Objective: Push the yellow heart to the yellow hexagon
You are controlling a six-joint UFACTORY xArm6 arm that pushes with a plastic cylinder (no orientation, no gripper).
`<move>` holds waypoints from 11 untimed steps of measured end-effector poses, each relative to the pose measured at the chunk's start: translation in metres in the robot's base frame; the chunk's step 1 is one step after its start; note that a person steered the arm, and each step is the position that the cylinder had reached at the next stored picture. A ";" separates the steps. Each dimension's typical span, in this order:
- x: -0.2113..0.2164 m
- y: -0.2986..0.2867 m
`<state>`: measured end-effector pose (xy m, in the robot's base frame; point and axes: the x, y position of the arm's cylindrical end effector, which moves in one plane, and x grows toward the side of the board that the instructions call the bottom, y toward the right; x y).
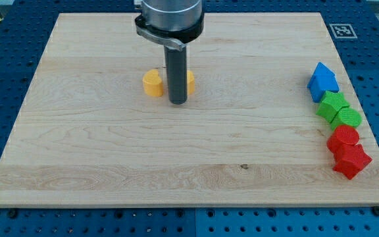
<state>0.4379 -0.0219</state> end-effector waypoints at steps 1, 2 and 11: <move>-0.002 0.000; 0.003 -0.017; -0.036 -0.036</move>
